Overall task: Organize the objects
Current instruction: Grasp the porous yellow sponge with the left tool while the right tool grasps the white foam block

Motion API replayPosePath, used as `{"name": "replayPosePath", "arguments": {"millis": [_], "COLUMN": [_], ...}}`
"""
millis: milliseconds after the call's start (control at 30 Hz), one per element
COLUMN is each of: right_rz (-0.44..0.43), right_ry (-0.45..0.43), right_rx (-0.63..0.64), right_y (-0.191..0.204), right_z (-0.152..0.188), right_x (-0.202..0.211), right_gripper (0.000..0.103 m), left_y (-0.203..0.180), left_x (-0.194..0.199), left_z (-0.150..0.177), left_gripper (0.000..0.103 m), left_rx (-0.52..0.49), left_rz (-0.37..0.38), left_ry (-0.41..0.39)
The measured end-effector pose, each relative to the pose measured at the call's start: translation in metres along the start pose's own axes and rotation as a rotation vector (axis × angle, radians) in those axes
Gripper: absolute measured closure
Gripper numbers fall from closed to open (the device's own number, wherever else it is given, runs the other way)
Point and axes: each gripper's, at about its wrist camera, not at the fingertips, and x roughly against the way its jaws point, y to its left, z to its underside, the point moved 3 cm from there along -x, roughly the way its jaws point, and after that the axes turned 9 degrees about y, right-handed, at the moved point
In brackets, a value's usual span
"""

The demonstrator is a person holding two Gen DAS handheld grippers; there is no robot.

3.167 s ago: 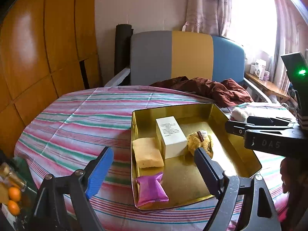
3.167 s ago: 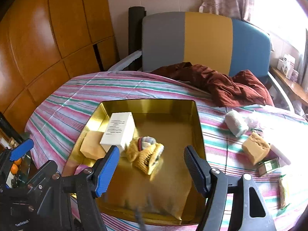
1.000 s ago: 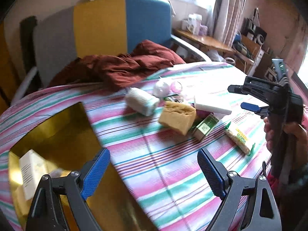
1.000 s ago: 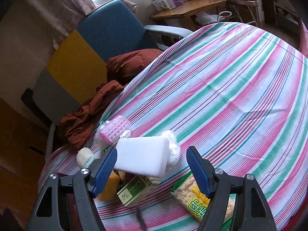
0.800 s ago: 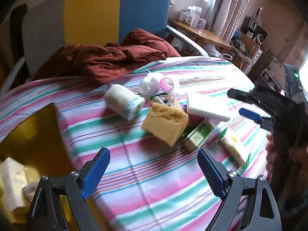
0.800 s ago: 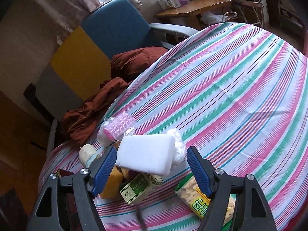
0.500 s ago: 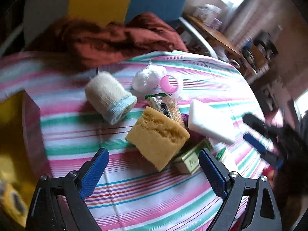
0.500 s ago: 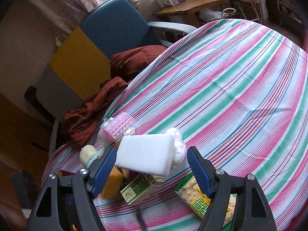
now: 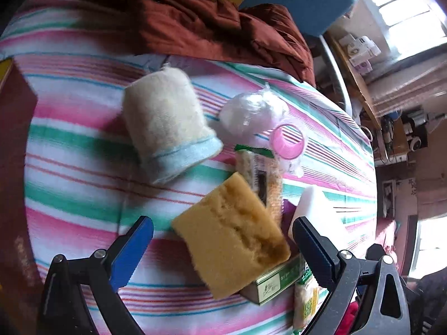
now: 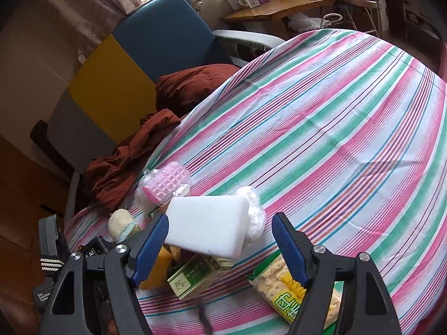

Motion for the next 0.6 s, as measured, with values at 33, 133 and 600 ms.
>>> {"name": "replayPosePath", "arguments": {"millis": [33,133,600], "right_rz": [0.004,0.02,0.059], "right_ry": [0.0,0.0,0.07], "right_rx": [-0.003,-0.004,0.028], "right_y": [-0.001,-0.002,0.003], "right_z": [-0.001,-0.004,-0.015], "right_x": [0.0,-0.003,-0.036], "right_gripper": [0.025,0.025,0.02], "left_y": [0.0,-0.002,0.012], "left_x": [-0.001,0.001,0.029], "left_z": [0.0,0.002,0.037], "left_gripper": [0.007,0.029,0.04], "left_rx": [-0.009,-0.085,-0.268], "left_rz": [-0.006,-0.049,-0.06], "left_ry": [-0.006,-0.042,-0.084]}}
